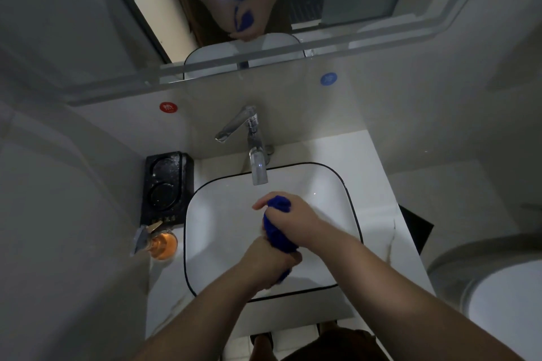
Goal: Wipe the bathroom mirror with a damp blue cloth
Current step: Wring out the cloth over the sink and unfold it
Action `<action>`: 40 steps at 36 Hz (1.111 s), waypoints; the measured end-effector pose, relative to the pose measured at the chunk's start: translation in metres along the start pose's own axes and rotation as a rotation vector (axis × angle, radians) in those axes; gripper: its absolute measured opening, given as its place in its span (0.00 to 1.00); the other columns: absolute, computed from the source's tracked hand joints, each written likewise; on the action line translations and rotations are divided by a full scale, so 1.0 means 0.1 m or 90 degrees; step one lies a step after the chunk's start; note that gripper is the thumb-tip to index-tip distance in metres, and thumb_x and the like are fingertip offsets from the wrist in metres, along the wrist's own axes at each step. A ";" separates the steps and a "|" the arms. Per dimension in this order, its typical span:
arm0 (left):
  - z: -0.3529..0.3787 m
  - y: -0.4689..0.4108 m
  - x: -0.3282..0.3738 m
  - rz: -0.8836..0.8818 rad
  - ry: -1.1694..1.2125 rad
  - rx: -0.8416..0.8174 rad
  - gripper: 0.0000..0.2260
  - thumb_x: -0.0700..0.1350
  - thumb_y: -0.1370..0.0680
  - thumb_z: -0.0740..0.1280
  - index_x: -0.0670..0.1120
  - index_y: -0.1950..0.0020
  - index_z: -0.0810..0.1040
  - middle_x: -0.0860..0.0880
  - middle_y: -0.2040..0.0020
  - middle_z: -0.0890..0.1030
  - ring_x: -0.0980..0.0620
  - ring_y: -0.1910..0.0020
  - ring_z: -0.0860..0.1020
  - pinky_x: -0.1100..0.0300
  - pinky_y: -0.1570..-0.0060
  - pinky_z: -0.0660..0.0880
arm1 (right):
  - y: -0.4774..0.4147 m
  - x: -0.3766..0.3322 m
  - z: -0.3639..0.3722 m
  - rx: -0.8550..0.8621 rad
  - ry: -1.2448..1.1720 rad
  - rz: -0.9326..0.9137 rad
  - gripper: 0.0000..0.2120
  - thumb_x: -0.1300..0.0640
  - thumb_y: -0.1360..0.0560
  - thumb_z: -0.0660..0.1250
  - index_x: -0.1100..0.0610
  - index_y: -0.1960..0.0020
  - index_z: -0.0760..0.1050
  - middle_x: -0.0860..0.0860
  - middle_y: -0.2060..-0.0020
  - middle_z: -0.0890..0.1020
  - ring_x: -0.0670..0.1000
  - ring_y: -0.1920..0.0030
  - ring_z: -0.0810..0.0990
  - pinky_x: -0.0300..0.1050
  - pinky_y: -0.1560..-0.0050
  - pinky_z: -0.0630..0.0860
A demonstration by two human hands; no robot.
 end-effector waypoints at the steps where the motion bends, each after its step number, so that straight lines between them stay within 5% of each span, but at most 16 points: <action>1: -0.05 -0.05 0.06 0.021 -0.065 0.056 0.05 0.40 0.24 0.68 0.46 0.58 0.74 0.50 0.70 0.76 0.59 0.79 0.72 0.66 0.76 0.67 | -0.02 0.01 -0.03 0.042 -0.005 0.000 0.15 0.64 0.21 0.63 0.51 0.45 0.85 0.48 0.67 0.85 0.44 0.65 0.83 0.35 0.62 0.79; 5: -0.21 -0.17 0.15 0.076 -0.174 0.203 0.07 0.51 0.22 0.71 0.57 0.54 0.73 0.59 0.62 0.77 0.59 0.62 0.76 0.64 0.63 0.71 | -0.09 0.14 -0.17 0.243 -0.089 0.032 0.12 0.59 0.24 0.64 0.47 0.52 0.84 0.54 0.57 0.87 0.57 0.52 0.85 0.52 0.46 0.85; 10: -0.19 -0.25 0.02 0.049 -0.193 0.175 0.08 0.52 0.23 0.72 0.56 0.49 0.74 0.58 0.62 0.77 0.57 0.63 0.78 0.63 0.61 0.73 | -0.10 0.44 -0.17 0.296 -0.194 0.176 0.08 0.60 0.21 0.67 0.58 0.46 0.84 0.54 0.56 0.84 0.55 0.55 0.82 0.44 0.55 0.78; 14: 0.01 -0.05 -0.13 -0.075 0.208 -0.099 0.16 0.47 0.25 0.73 0.44 0.40 0.77 0.49 0.63 0.78 0.54 0.73 0.72 0.62 0.73 0.63 | -0.05 0.42 0.00 0.052 -0.399 0.281 0.13 0.54 0.23 0.74 0.61 0.44 0.82 0.60 0.54 0.83 0.57 0.59 0.82 0.50 0.54 0.81; 18: 0.18 0.45 0.21 -0.042 0.575 -0.505 0.12 0.48 0.23 0.73 0.45 0.45 0.75 0.52 0.65 0.73 0.56 0.75 0.66 0.65 0.76 0.57 | 0.12 -0.04 0.03 -0.305 -0.596 0.186 0.34 0.38 0.21 0.67 0.61 0.26 0.73 0.62 0.39 0.79 0.63 0.38 0.77 0.57 0.29 0.69; 20: 0.23 0.66 0.41 0.015 0.632 -0.663 0.12 0.51 0.22 0.72 0.46 0.44 0.75 0.54 0.67 0.72 0.57 0.76 0.65 0.66 0.78 0.57 | 0.19 -0.22 0.03 -0.403 -0.600 0.126 0.41 0.36 0.24 0.71 0.61 0.23 0.67 0.61 0.33 0.75 0.62 0.32 0.74 0.56 0.25 0.64; 23: 0.33 0.85 0.62 0.070 0.671 -0.764 0.14 0.54 0.22 0.71 0.47 0.44 0.74 0.55 0.68 0.69 0.59 0.77 0.65 0.68 0.80 0.57 | 0.20 -0.42 0.14 -0.477 -0.548 0.048 0.45 0.34 0.26 0.73 0.60 0.21 0.66 0.59 0.35 0.80 0.59 0.36 0.78 0.55 0.29 0.67; 26: 0.45 0.90 0.71 0.081 0.731 -0.802 0.15 0.55 0.23 0.71 0.47 0.45 0.73 0.55 0.68 0.70 0.59 0.78 0.66 0.69 0.80 0.58 | 0.18 -0.54 0.24 -0.488 -0.542 0.022 0.42 0.35 0.26 0.74 0.59 0.23 0.69 0.59 0.44 0.79 0.59 0.42 0.76 0.56 0.33 0.68; 30: 0.52 0.83 0.71 0.071 0.792 -0.811 0.16 0.54 0.23 0.72 0.46 0.45 0.71 0.55 0.69 0.71 0.59 0.78 0.67 0.68 0.79 0.59 | 0.18 -0.69 0.32 -0.484 -0.593 0.009 0.14 0.51 0.24 0.71 0.61 0.47 0.75 0.63 0.35 0.76 0.66 0.30 0.75 0.61 0.24 0.67; 33: 0.51 0.83 0.64 0.091 0.762 -0.787 0.16 0.53 0.23 0.72 0.46 0.44 0.71 0.55 0.68 0.70 0.58 0.78 0.67 0.68 0.78 0.58 | 0.18 -0.72 0.31 -0.459 -0.640 0.016 0.15 0.59 0.23 0.70 0.59 0.37 0.76 0.60 0.36 0.81 0.58 0.45 0.85 0.53 0.39 0.82; 36: 0.48 0.85 0.60 0.096 0.742 -0.775 0.15 0.52 0.23 0.72 0.46 0.44 0.72 0.54 0.67 0.71 0.58 0.77 0.67 0.67 0.77 0.59 | 0.20 -0.71 0.32 -0.446 -0.625 0.004 0.23 0.59 0.21 0.67 0.52 0.26 0.74 0.50 0.55 0.83 0.51 0.57 0.82 0.49 0.48 0.81; 40: 0.44 0.78 0.51 0.068 0.736 -0.728 0.13 0.51 0.20 0.71 0.46 0.42 0.74 0.53 0.65 0.76 0.57 0.75 0.69 0.66 0.76 0.63 | 0.15 -0.60 0.26 -0.351 -0.573 0.051 0.13 0.58 0.18 0.65 0.53 0.34 0.78 0.49 0.62 0.77 0.50 0.61 0.79 0.49 0.52 0.80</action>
Point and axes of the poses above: each hand's wrist, its own y-axis away from the middle knuckle, its own z-axis out of the palm, x = y × z, the point moved 9 cm from there along -y, towards the middle knuckle
